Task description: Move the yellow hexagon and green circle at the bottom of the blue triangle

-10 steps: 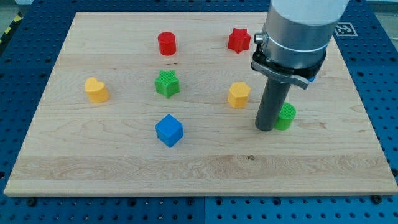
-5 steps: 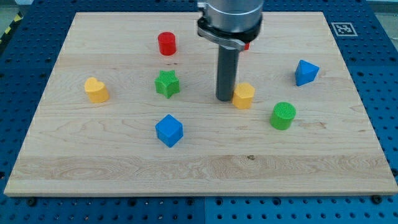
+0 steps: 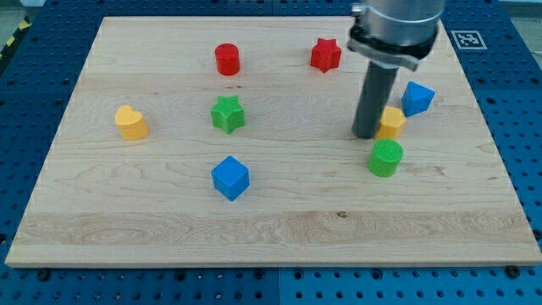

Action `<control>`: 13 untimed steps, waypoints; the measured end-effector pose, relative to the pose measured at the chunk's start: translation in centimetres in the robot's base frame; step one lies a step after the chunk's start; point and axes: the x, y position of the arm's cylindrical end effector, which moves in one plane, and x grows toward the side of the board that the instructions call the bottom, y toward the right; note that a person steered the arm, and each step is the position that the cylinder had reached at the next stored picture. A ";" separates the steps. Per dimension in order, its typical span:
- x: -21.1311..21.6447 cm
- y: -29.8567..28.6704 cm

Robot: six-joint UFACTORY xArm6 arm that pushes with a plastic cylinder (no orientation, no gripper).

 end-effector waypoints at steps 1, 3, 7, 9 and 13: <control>0.0 1.2; -0.5 -1.0; 2.9 5.3; 8.5 7.5; 7.4 2.1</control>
